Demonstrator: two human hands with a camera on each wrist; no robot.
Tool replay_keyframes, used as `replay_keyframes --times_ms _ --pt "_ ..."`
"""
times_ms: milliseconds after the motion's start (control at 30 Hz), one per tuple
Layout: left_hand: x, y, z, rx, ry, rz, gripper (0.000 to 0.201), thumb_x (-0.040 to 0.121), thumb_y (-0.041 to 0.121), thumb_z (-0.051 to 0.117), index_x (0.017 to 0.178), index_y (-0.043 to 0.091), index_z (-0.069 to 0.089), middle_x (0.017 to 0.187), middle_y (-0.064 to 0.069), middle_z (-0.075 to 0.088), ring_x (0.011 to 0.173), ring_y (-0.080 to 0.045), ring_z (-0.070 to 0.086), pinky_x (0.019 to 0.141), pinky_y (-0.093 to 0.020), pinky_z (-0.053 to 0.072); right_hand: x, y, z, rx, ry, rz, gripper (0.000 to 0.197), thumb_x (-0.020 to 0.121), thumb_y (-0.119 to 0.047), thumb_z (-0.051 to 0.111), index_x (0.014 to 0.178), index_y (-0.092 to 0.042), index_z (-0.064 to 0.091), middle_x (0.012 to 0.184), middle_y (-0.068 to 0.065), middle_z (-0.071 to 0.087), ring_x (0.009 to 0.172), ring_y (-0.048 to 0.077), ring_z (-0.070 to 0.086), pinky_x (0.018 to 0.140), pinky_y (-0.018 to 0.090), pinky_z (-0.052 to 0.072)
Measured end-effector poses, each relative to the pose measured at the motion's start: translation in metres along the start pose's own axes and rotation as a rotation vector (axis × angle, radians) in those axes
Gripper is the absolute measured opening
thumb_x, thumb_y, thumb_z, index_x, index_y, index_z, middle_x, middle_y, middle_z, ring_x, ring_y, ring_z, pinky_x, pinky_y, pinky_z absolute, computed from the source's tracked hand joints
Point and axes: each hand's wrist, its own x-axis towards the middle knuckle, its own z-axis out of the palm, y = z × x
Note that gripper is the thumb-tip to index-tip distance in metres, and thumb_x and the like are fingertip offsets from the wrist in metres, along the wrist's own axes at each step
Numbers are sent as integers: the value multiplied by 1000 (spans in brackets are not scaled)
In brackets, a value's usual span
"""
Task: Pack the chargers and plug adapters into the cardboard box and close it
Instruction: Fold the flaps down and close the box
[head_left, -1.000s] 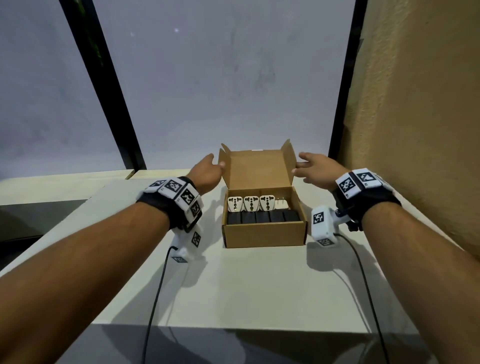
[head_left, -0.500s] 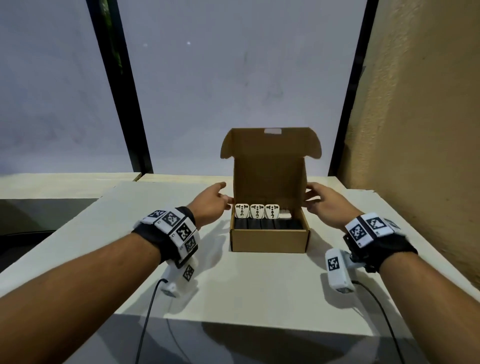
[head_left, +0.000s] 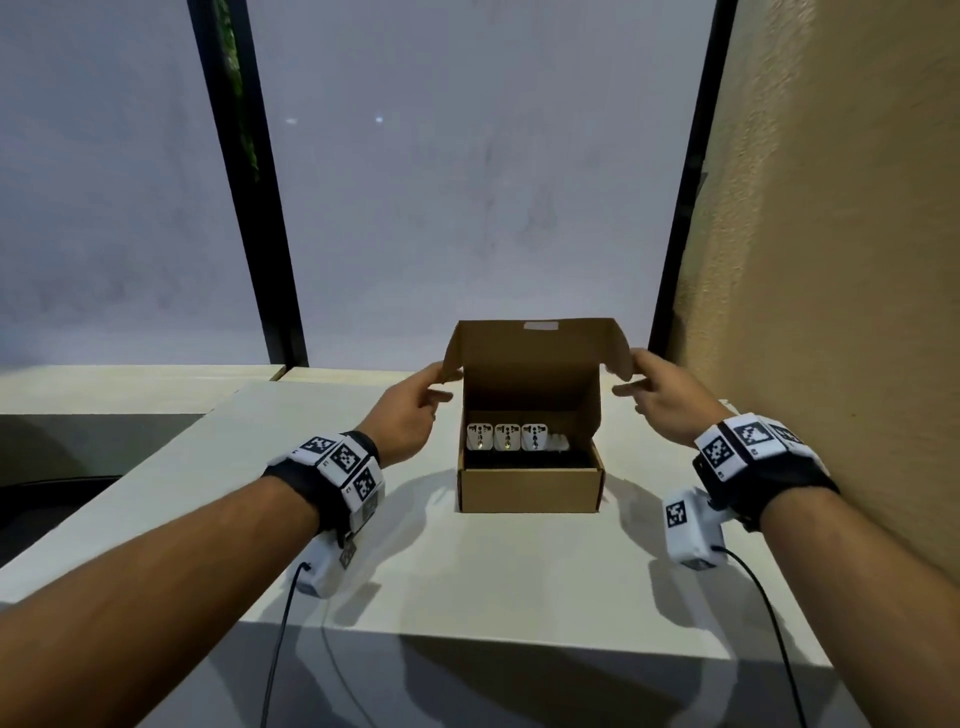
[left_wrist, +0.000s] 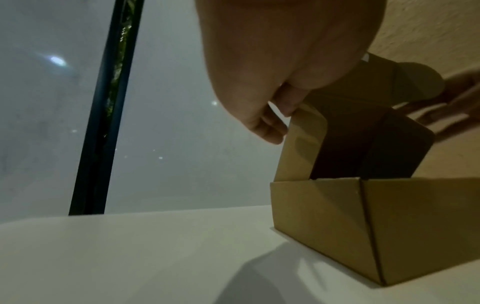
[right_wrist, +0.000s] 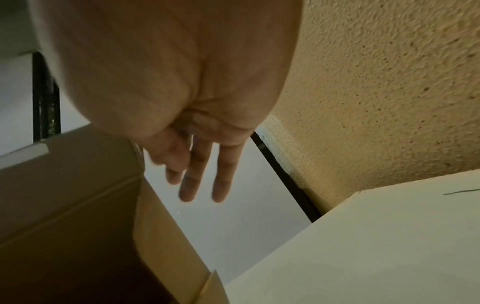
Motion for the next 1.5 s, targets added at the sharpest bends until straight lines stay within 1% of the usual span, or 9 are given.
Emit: replay_keyframes --times_ms 133,267,400,600,867,1000,1200,1333,1500 --pt "-9 -9 0 26 -64 7 59 84 -18 27 99 24 66 100 7 66 97 -11 63 86 -40 52 -6 1 4 -175 -154 -66 55 80 19 37 93 -19 74 83 -15 68 98 11 64 90 25 48" --pt "-19 -12 2 208 -129 10 64 80 -16 28 103 29 68 124 3 63 103 -15 62 91 -33 50 -17 2 12 -238 -190 1 54 87 13 38 103 -24 75 93 -12 69 103 6 61 89 18 42" --pt "-24 -11 3 505 -163 23 60 83 -6 35 107 42 64 132 13 58 109 -17 57 88 -36 51 -19 -6 20 -243 -171 60 55 83 13 38 92 -23 77 106 0 72 107 16 61 100 29 46" --pt "-33 -4 15 673 -190 91 56 81 -8 39 110 31 65 131 11 59 118 -17 54 91 -34 47 -26 -11 38 -336 -215 101 43 84 8 45 88 -21 77 110 4 69 107 24 60 99 32 46" --pt "-34 4 24 785 -240 100 47 82 -2 41 111 25 66 128 3 60 106 -22 59 87 -36 50 -48 -6 40 -468 -209 135 54 85 1 39 89 -43 70 132 1 55 104 26 57 81 31 46" --pt "-35 3 19 552 -259 -97 49 85 -3 39 112 25 69 134 1 58 119 -22 54 103 -36 44 -50 -17 32 -368 -280 156 37 94 -8 46 102 -33 73 125 -7 60 114 20 54 94 27 40" --pt "-48 7 19 -149 -67 -479 23 86 8 64 109 8 67 97 -11 70 78 -22 65 85 -38 58 -56 -28 22 -240 -363 217 31 85 -32 70 116 -27 68 111 -4 65 77 7 66 67 18 49" --pt "-55 -6 34 -171 -92 -525 52 81 18 74 127 4 54 107 -13 69 87 -20 70 86 -37 58 -61 -25 27 -295 -322 210 39 79 -30 76 117 -29 66 120 -5 62 92 13 66 85 27 45" --pt "-55 -9 37 -214 -68 -536 52 83 17 74 129 6 52 102 -11 70 85 -20 71 82 -32 58 -64 -24 33 -291 -285 221 40 78 -27 77 116 -29 65 123 -2 63 105 18 62 92 30 44"
